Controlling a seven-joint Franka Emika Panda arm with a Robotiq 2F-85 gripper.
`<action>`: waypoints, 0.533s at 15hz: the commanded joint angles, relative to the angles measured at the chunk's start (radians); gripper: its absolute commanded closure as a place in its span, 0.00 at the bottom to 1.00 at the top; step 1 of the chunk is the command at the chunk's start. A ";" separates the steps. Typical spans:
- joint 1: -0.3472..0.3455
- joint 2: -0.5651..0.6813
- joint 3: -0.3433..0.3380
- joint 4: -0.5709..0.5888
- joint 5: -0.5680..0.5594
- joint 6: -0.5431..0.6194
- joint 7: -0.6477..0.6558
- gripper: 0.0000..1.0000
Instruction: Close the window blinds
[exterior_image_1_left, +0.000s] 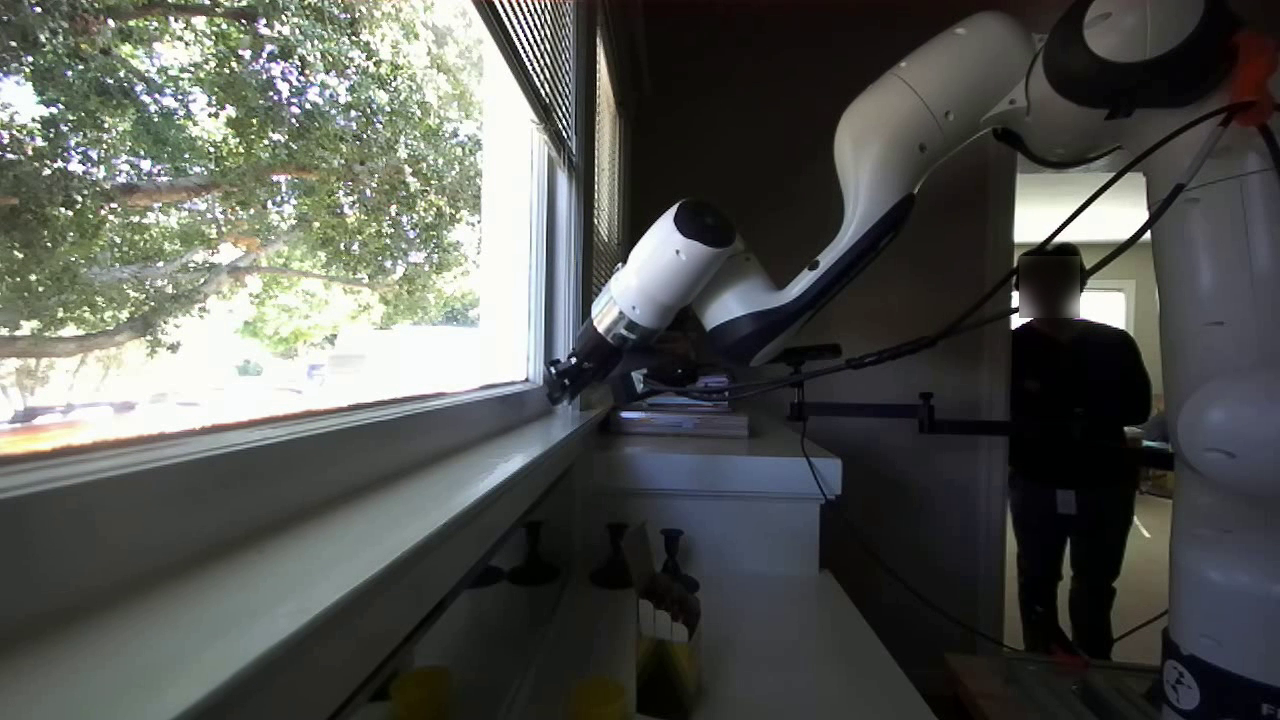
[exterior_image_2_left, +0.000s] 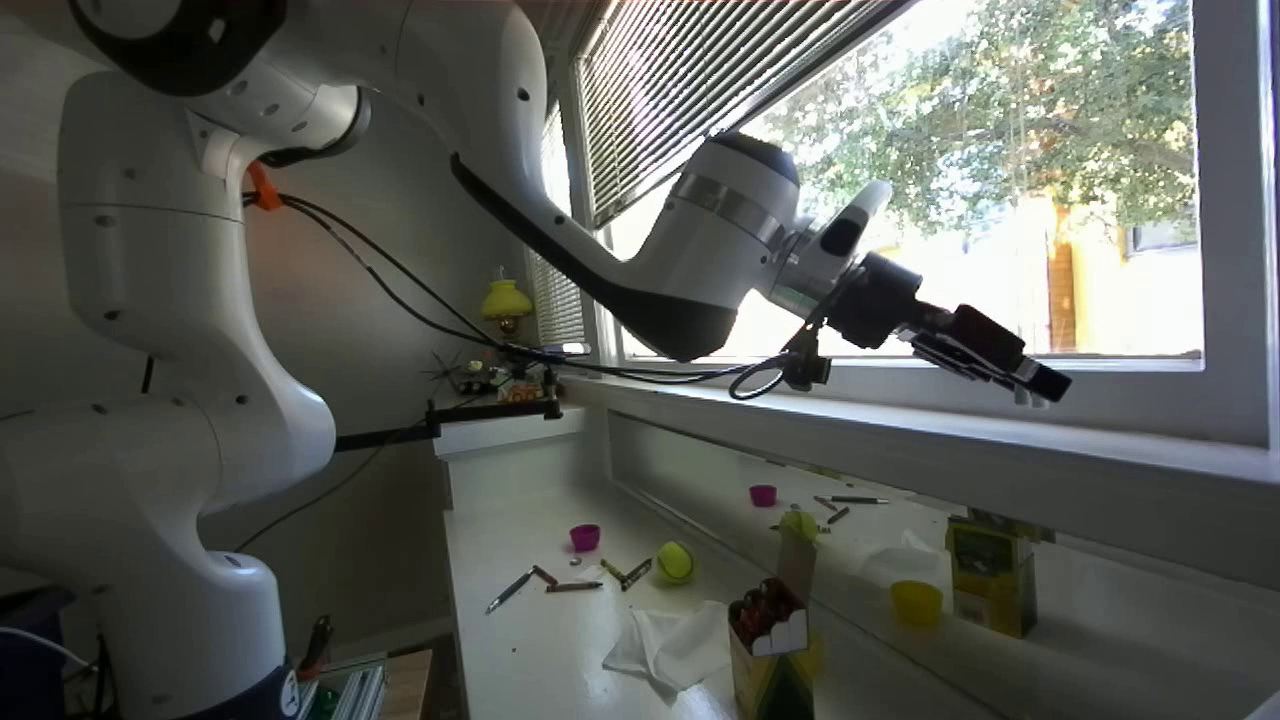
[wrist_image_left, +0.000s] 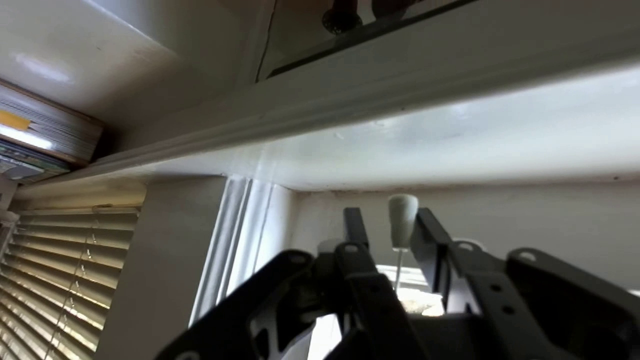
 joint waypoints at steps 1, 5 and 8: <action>0.007 -0.030 0.003 -0.029 -0.033 -0.018 0.036 0.95; 0.012 -0.040 0.006 -0.044 -0.032 -0.013 0.036 0.94; 0.011 -0.041 0.007 -0.044 -0.042 -0.015 0.044 0.94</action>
